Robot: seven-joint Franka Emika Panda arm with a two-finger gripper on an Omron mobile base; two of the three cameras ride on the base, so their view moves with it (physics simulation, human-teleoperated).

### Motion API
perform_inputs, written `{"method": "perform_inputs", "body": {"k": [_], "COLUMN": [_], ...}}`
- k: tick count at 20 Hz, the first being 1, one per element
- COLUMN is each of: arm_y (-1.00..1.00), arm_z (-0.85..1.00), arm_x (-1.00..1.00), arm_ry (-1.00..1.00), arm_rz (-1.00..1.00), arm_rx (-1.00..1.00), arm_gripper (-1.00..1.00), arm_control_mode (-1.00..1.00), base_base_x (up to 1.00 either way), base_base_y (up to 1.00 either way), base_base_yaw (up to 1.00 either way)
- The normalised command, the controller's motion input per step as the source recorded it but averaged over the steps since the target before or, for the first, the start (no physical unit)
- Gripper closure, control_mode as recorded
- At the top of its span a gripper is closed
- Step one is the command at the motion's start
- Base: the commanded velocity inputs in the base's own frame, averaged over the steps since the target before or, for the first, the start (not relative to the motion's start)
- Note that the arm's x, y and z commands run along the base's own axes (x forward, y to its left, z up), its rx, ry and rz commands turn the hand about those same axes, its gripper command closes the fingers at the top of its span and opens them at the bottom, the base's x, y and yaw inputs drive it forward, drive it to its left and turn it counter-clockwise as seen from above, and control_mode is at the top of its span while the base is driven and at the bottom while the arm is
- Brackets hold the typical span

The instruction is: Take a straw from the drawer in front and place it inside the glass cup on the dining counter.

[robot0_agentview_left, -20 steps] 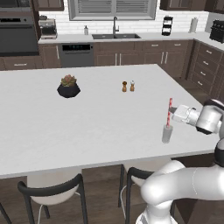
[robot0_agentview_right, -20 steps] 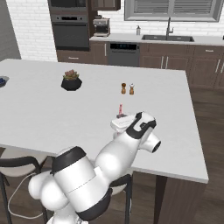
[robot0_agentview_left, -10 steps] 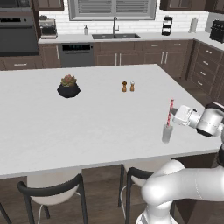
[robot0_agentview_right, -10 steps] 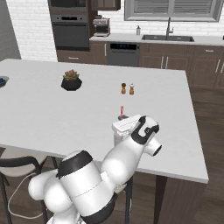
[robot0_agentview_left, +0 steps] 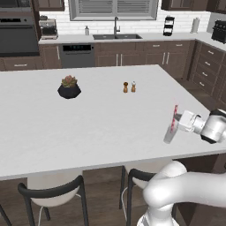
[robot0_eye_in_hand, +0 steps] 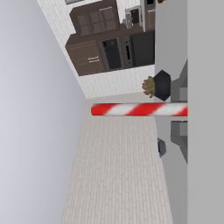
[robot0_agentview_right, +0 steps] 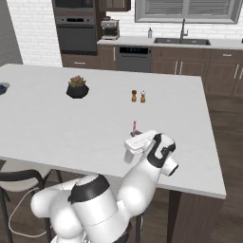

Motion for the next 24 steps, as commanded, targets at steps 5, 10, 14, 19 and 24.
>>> {"method": "perform_inputs", "body": {"k": [5,10,14,19,24], "arm_y": [0.02,0.05,0.0,0.01,0.0], "arm_z": [-0.16,0.0,0.0,0.03,0.52], "arm_x": [-0.15,0.0,0.0,-0.04,-0.63], "arm_ry": [0.0,0.0,0.0,0.0,-0.04], "arm_rz": [0.0,0.0,0.0,0.0,-0.02], "arm_rx": [0.0,0.0,0.0,0.0,0.0], "arm_gripper": [-1.0,-1.0,-1.0,-1.0,-1.0], "arm_control_mode": [-1.0,-1.0,-1.0,-1.0,-1.0], "base_base_x": [0.0,0.0,0.0,0.0,0.0], "base_base_y": [0.0,0.0,0.0,0.0,0.0], "base_base_yaw": [0.0,0.0,0.0,0.0,0.0]}}
